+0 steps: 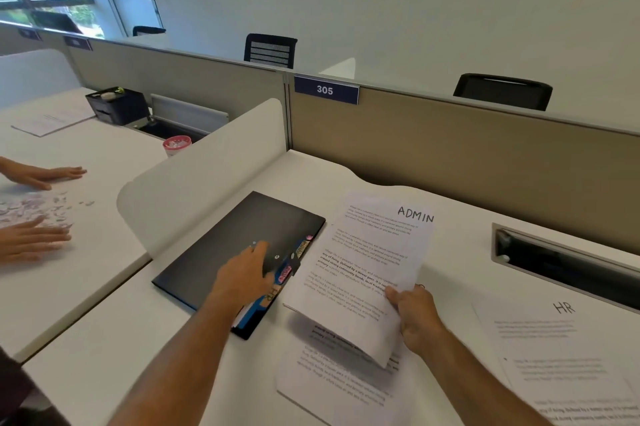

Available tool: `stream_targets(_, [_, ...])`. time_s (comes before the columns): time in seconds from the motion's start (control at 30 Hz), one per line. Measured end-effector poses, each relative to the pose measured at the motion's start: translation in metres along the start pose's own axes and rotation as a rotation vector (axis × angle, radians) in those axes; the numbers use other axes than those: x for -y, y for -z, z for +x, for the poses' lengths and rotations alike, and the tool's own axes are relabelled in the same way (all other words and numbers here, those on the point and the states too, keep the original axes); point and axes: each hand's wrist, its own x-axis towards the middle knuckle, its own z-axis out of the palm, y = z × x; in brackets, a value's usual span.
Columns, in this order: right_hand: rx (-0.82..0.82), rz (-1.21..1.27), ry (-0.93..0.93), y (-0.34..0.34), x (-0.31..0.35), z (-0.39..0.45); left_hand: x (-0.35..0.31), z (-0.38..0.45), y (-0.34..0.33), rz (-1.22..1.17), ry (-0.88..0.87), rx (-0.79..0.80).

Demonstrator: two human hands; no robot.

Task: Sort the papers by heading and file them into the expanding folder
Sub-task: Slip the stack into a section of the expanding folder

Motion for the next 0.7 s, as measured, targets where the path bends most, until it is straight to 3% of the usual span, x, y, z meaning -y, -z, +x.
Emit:
stream_targets(0.13, [0.01, 0.005, 0.006, -0.003, 0.0, -0.002, 0.006, 0.001, 0.014, -0.047, -0.163, -0.017])
stream_targets(0.43, [0.05, 0.02, 0.012, -0.005, -0.003, -0.008, -0.006, 0.006, 0.023, 0.153, 0.014, -0.004])
stream_targets(0.7, [0.044, 0.036, 0.007, -0.002, -0.002, -0.012, -0.01, 0.006, 0.023, 0.234, 0.017, -0.036])
